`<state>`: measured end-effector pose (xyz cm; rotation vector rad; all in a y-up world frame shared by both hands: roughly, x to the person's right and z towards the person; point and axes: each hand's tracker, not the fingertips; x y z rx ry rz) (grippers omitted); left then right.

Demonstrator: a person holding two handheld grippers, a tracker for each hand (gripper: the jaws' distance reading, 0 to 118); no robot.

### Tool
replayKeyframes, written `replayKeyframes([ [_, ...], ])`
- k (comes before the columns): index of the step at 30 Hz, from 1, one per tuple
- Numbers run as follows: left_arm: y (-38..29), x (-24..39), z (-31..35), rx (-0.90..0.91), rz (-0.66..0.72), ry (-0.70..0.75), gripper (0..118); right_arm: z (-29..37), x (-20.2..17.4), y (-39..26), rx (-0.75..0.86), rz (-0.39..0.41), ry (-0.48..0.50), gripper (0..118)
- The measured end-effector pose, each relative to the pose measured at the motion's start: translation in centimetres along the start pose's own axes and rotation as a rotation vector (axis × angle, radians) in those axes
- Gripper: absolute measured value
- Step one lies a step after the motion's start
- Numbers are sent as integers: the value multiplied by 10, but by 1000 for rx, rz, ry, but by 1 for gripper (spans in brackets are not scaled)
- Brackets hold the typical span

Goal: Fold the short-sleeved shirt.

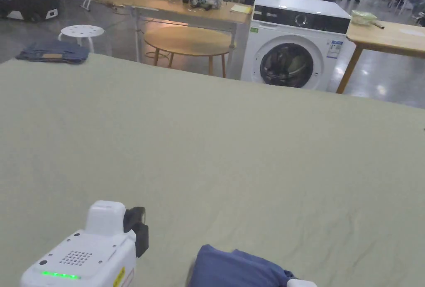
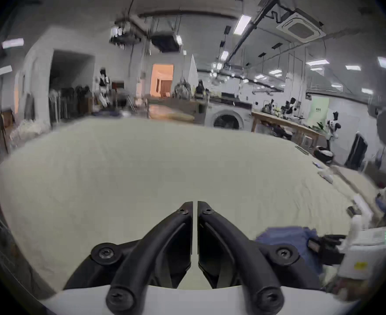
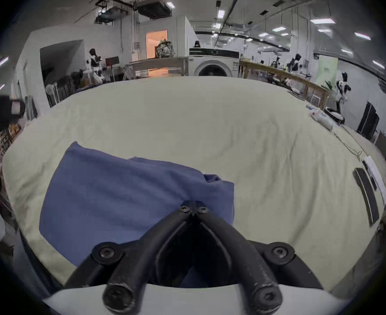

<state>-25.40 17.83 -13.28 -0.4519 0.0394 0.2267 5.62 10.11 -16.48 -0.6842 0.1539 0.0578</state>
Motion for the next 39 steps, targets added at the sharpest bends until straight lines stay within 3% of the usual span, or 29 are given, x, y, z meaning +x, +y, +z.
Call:
replayKeyframes([
  [6, -11, -34, -31, -290, 247, -274, 0, -2, 8, 0, -7, 0, 23, 0],
  [8, -13, -40, -42, -376, 370, -411, 13, -3, 10, 2, -14, -6, 33, 0],
  [9, -13, -44, -49, -430, 420, -460, 29, -4, 11, 2, -16, -7, 37, 0],
  [10, -14, -47, -55, -447, 451, -493, 53, -4, 12, 2, -18, -9, 40, 0],
  [11, -14, -43, -56, -456, 470, -540, 59, -4, 13, 2, -20, -12, 43, 0],
  [14, -16, -38, -72, -534, 467, -630, 63, -3, 11, 2, -21, -15, 46, 0],
  [16, -24, -37, -88, -607, 443, -661, 81, -3, 11, 2, -23, -16, 48, 0],
  [17, -27, -33, -94, -627, 443, -674, 82, -3, 12, 2, -22, -18, 49, 0],
  [24, -57, -2, -127, -779, 507, -810, 81, -3, 15, 0, -22, -22, 56, 0],
  [27, -66, 4, -132, -781, 526, -836, 63, -3, 15, -1, -17, -22, 59, 0],
  [29, -73, 12, -131, -784, 431, -796, 35, -3, 15, -2, -15, -22, 59, 0],
  [30, -75, 14, -130, -775, 375, -764, 32, -2, 14, -1, -14, -24, 58, 0],
  [33, -76, 6, -129, -751, 462, -786, 25, -1, 13, -2, -8, -17, 59, 0],
  [39, -74, -1, -131, -745, 482, -791, 20, 4, 7, 1, 2, 53, 43, 0],
])
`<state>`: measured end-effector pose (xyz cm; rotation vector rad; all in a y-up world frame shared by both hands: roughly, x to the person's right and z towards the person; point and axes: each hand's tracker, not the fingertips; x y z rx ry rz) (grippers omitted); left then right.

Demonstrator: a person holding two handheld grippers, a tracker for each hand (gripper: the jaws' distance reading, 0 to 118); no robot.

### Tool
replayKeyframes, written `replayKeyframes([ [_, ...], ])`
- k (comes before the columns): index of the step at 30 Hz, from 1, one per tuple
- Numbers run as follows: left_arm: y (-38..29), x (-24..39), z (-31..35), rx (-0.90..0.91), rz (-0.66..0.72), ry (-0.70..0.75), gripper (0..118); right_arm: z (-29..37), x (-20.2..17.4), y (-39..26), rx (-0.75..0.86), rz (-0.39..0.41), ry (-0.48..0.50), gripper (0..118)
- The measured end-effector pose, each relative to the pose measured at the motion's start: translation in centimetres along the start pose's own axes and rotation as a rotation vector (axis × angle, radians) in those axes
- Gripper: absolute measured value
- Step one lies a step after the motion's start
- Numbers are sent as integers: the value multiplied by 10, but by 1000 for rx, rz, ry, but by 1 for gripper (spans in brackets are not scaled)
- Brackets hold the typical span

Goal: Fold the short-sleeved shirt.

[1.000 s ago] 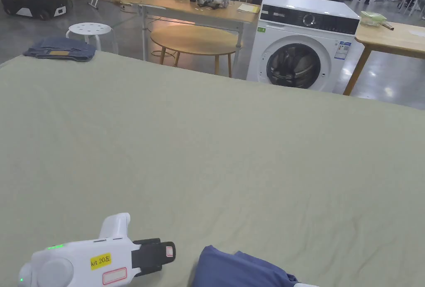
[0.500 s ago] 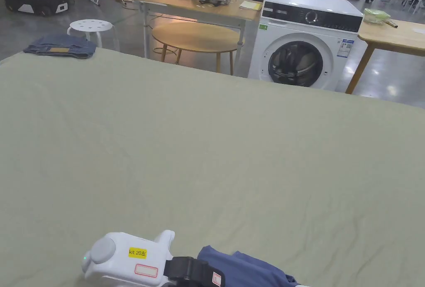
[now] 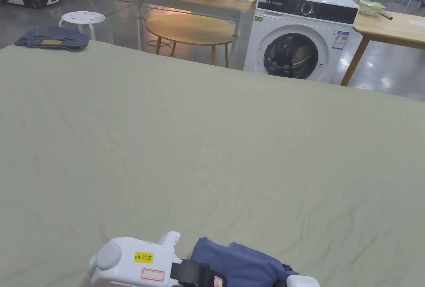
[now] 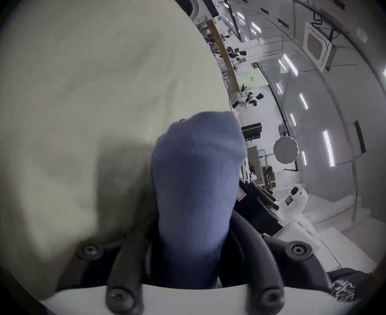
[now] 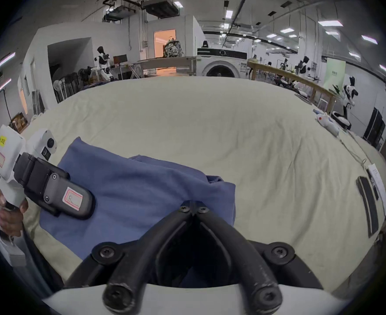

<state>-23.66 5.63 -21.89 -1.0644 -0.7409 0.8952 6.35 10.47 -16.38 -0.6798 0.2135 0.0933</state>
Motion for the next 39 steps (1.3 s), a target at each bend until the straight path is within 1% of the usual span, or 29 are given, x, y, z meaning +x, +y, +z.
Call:
replayKeyframes([
  [2, 2, 1, 5, 1, 11, -24, 19, 3, -3, 4, 8, 28, -7, 0],
  [5, 2, 12, 20, 9, 0, -29, 19, 8, -8, 13, 18, 35, -1, 0],
  [9, 4, 31, 54, 30, -36, 33, 19, 11, -13, 26, 38, 39, 5, 0],
  [13, 11, 34, 107, 65, -59, 68, 19, 9, -19, 37, 62, 39, 12, 0],
  [15, 15, 37, 140, 88, -94, 111, 19, 7, -23, 46, 71, 42, 19, 0],
  [17, 19, 44, 169, 89, -99, 140, 19, 5, -27, 52, 84, 50, 24, 0],
  [20, 31, 41, 221, 112, -124, 254, 19, 0, -35, 59, 95, 68, 35, 0],
  [28, 56, 14, 369, 193, -49, 464, 19, -7, -55, 66, 102, 87, 63, 0],
  [31, 63, 5, 415, 211, -28, 555, 19, -7, -59, 66, 113, 88, 66, 0],
  [35, 71, -16, 465, 227, 34, 614, 19, -6, -62, 67, 136, 79, 62, 0],
  [37, 67, -9, 476, 240, 70, 653, 19, -7, -63, 68, 130, 75, 57, 0],
  [39, 68, -14, 489, 252, 102, 697, 19, -6, -63, 69, 127, 79, 53, 0],
])
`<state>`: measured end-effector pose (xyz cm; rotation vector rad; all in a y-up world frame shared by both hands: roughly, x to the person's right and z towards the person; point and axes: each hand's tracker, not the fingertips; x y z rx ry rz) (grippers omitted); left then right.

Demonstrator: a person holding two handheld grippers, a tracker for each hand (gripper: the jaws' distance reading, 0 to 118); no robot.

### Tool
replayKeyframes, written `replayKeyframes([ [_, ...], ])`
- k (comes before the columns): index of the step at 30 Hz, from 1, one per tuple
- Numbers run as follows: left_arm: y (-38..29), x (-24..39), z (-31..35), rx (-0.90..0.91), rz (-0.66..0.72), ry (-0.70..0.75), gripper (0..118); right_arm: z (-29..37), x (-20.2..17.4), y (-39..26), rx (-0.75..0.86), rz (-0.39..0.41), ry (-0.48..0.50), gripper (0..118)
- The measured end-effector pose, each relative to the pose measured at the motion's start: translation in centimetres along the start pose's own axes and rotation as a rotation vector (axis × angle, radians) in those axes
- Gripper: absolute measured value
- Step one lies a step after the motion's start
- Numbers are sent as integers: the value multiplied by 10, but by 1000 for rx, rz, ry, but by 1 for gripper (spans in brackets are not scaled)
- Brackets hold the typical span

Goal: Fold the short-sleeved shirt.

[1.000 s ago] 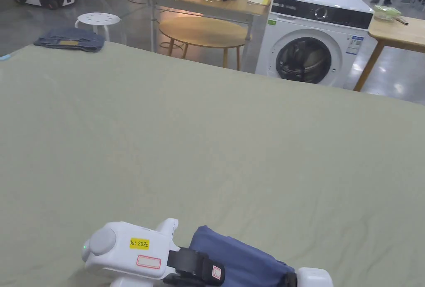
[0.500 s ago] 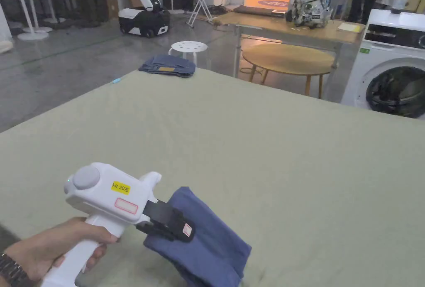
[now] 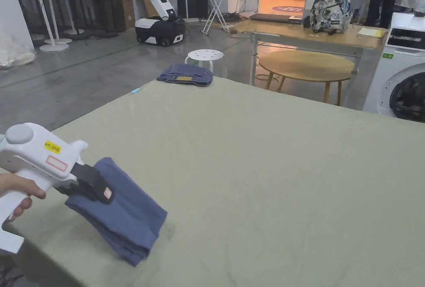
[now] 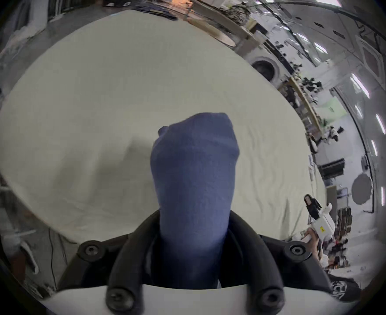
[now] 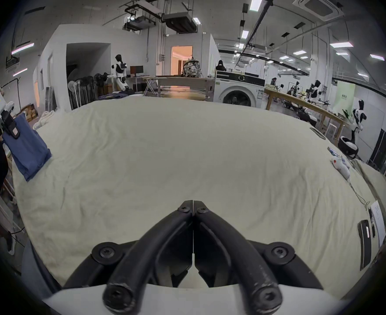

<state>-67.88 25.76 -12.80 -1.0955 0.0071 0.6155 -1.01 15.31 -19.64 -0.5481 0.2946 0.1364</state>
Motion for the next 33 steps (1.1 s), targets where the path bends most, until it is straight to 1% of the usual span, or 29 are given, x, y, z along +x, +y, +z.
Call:
replayKeyframes([
  [1, 6, -15, 0, -2, 17, 12, 19, 0, -1, 0, -3, 4, -2, 0],
  [4, 12, -31, -4, 0, 56, 76, 19, -1, -2, 0, -10, 4, -4, 0],
  [5, 2, -19, -5, -8, 62, 100, 19, -2, -2, -1, -12, 5, -4, 0],
  [6, -3, -13, -10, -18, 64, 140, 22, -3, -3, -1, -16, 6, -4, 0],
  [8, -8, -9, -16, -11, 39, 217, 36, -5, -3, -3, -21, 8, -4, 0],
  [9, 0, -25, -20, -3, 24, 252, 42, -5, -3, -3, -23, 9, -3, 0],
  [10, 1, -30, -20, 10, 25, 285, 44, -5, -3, -3, -24, 10, -3, 0],
  [12, 4, -35, -13, 25, 51, 335, 46, -4, -3, -2, -23, 16, -5, 0],
  [15, 13, -46, 2, 68, 80, 410, 47, -4, -2, 0, -22, 17, -7, 0],
  [16, 15, -47, 7, 92, 77, 459, 47, -5, 0, 0, -22, 16, -7, 0],
  [19, 10, -30, 14, 137, 41, 510, 47, -5, 1, -1, -21, 12, -7, 0],
  [20, 7, -26, 11, 134, 25, 511, 46, -5, 0, -1, -21, 11, -7, 0],
  [21, 8, -31, 7, 129, 6, 504, 42, -5, 0, -1, -21, 9, -5, 0],
  [23, 2, -25, -4, 114, -27, 452, 15, -4, 0, -2, -21, 7, 0, 0],
  [24, -1, -19, -11, 115, -50, 440, 15, -5, 0, -4, -18, 5, -1, 0],
  [26, -24, 18, -21, 165, -106, 450, 6, -5, 0, -4, -14, 0, 1, 0],
  [28, -35, 37, -32, 211, -136, 424, 3, -4, 1, -4, -9, -4, 4, 0],
  [29, -24, 22, -42, 229, -159, 407, 0, -4, 1, -3, -6, -4, 4, 0],
  [32, -31, 44, -56, 305, -192, 361, 0, -1, 5, 0, 12, -14, 4, 0],
  [33, -49, 72, -58, 343, -197, 332, 0, 0, 6, 1, 19, -17, 3, 0],
])
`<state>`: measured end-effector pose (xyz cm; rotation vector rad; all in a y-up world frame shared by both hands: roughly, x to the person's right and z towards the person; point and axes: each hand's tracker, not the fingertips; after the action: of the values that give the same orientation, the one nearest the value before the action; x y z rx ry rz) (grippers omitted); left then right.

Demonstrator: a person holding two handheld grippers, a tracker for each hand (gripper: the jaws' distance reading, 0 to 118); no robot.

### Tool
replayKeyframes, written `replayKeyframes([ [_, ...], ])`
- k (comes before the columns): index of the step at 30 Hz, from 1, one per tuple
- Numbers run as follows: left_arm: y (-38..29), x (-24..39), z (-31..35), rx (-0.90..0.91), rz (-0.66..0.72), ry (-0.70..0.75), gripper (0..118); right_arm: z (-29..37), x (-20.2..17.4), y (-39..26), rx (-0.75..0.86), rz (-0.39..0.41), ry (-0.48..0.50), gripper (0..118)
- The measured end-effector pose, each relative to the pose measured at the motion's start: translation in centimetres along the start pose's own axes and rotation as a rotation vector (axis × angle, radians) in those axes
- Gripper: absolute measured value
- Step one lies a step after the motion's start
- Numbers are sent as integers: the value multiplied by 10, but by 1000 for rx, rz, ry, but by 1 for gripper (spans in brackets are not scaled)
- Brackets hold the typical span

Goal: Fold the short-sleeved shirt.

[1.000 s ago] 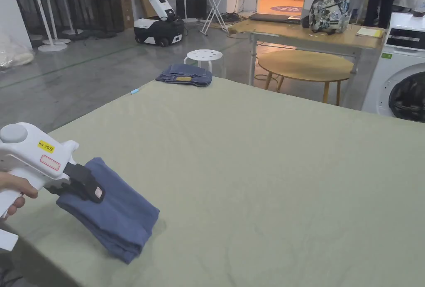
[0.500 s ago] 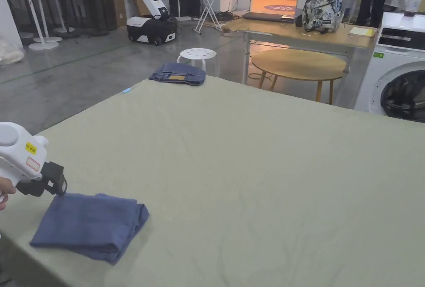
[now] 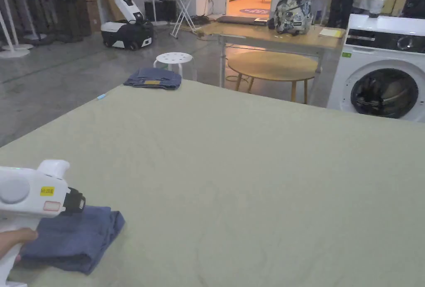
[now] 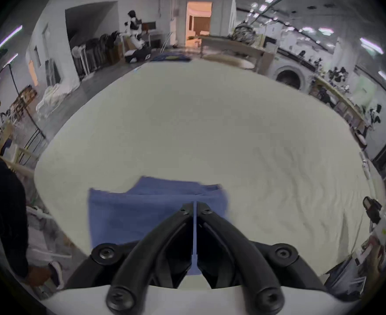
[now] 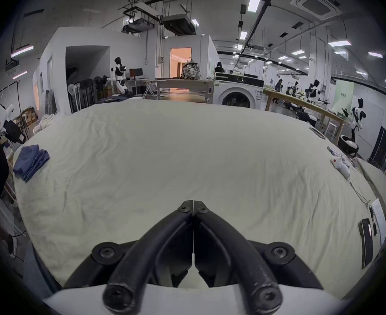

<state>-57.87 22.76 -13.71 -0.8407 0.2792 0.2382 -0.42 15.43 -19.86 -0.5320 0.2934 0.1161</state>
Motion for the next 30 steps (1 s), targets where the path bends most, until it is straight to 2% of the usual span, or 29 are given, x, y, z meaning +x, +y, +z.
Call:
replayKeyframes([
  [3, -11, 49, 6, 67, -21, -62, 0, 3, 6, 5, 23, -11, -6, 0],
  [5, -20, 86, 6, 125, -177, -25, 0, 5, 12, 9, 38, -20, -13, 0],
  [7, -33, 126, 8, 210, -249, 28, 0, 6, 19, 11, 59, -35, -26, 0],
  [9, -43, 171, 8, 256, -233, -32, 0, 8, 27, 15, 71, -45, -33, 0],
  [12, -59, 230, 9, 350, -269, -23, 0, 13, 38, 24, 101, -64, -52, 0],
  [18, -77, 307, 20, 540, -193, -130, 0, 27, 63, 45, 191, -93, -92, 0],
  [21, -76, 331, 19, 584, -212, -120, 0, 31, 73, 54, 229, -96, -119, 0],
  [24, -78, 345, 23, 663, -174, -152, 0, 32, 80, 58, 277, -87, -147, 0],
  [30, -74, 359, 28, 710, -179, -117, 0, 37, 87, 61, 362, -107, -180, 0],
])
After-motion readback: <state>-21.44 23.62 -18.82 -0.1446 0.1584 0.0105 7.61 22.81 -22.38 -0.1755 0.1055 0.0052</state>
